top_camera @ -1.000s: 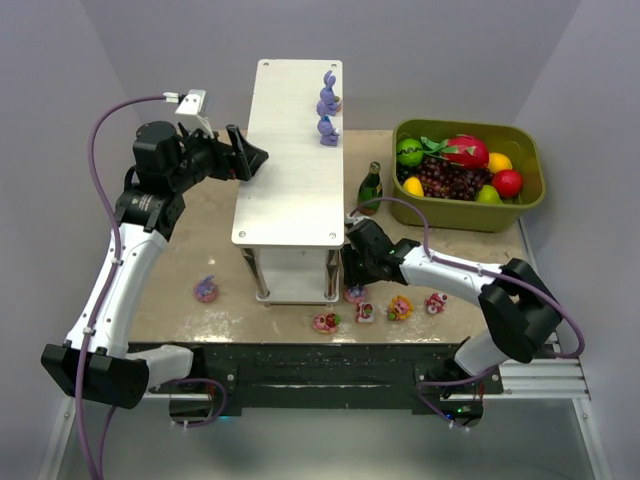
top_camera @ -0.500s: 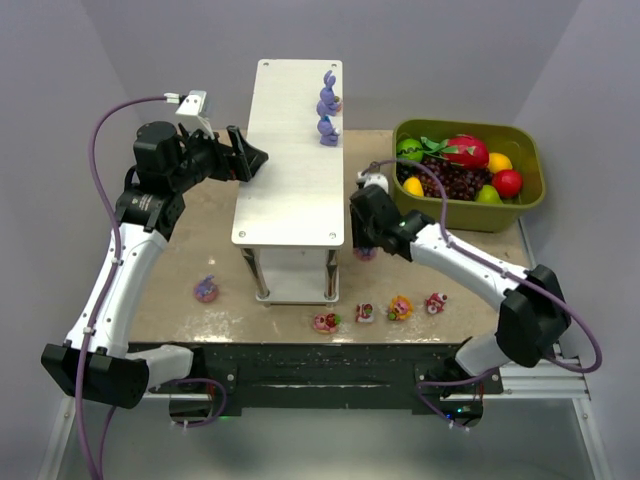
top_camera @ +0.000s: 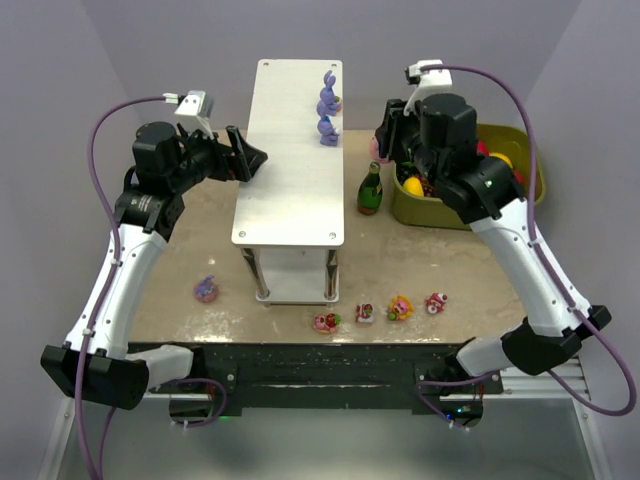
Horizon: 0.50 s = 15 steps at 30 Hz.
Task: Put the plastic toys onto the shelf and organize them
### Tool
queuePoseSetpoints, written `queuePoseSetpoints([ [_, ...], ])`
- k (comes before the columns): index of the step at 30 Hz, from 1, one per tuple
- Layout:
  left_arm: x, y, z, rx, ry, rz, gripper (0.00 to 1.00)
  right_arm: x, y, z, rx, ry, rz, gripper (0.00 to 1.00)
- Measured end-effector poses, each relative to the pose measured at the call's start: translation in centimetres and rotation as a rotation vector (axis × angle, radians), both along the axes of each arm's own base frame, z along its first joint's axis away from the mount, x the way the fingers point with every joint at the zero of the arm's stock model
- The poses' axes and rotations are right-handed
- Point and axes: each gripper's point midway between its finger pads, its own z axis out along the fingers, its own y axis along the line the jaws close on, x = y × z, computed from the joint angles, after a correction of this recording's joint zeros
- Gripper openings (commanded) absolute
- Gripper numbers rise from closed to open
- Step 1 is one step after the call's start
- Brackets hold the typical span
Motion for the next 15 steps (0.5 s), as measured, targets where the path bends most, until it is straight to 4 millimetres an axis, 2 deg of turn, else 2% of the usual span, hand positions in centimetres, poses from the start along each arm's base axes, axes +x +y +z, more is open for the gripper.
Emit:
queuePoseSetpoints([
  [3,0.0,0.0,0.0,0.000,-0.002,0.000,1.00,-1.6,1.7,2.7,-0.012,-0.036,0.168,0.01],
  [8,0.0,0.0,0.1,-0.001,-0.002,-0.001,1.00,-4.6,5.1,4.7,-0.050,-0.049,0.454,0.01],
  [10,0.0,0.0,0.1,0.000,-0.002,0.000,1.00,-5.6,6.4,4.2,-0.088,-0.037,0.544,0.00],
  [11,0.0,0.0,0.2,-0.001,-0.003,-0.001,1.00,-6.6,7.8,3.1,-0.131,-0.011,0.622,0.00],
  [15,-0.1,0.0,0.3,-0.001,-0.005,-0.001,1.00,-8.3,10.8,0.4,-0.237,0.037,0.760,0.00],
])
